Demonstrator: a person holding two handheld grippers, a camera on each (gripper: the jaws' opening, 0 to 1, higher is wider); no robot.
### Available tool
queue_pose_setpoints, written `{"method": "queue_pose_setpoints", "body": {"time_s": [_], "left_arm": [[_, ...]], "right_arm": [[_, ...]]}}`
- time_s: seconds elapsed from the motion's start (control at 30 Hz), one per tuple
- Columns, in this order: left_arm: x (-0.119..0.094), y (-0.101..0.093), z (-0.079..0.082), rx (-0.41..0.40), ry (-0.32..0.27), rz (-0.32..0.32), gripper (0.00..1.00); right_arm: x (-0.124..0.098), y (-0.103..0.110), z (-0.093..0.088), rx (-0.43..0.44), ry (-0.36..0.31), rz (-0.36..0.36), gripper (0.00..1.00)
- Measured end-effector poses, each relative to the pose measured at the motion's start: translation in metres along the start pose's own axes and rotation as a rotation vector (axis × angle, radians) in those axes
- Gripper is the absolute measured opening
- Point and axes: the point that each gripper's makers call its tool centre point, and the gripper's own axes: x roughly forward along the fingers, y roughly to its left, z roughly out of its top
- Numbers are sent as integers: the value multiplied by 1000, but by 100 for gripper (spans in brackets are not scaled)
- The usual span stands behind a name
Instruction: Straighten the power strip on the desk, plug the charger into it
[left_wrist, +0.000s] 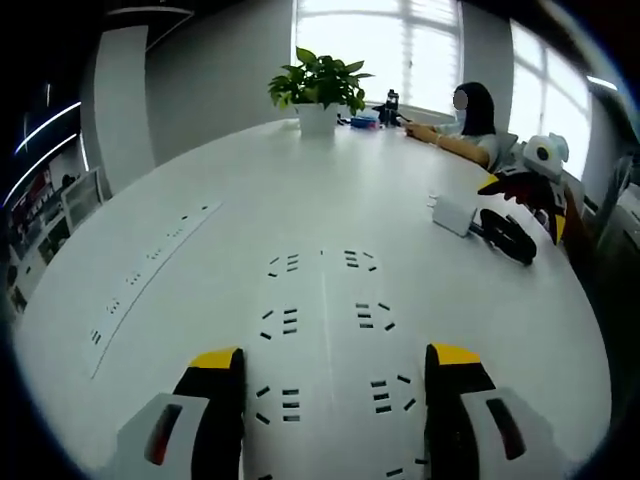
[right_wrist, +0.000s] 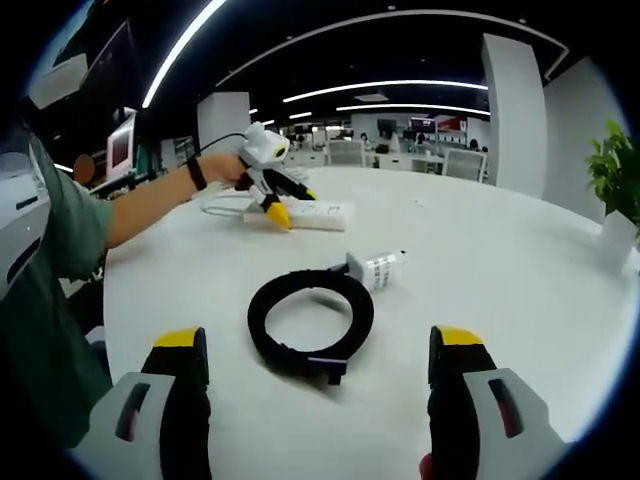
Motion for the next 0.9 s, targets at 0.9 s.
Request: {"method": "queue_pose_setpoints", "body": {"time_s": [0.9], "left_arm": [[14,-7,12,46,24,-41,75]], "right_arm": [[-2,-4,-4,10,0,-6,91]]}}
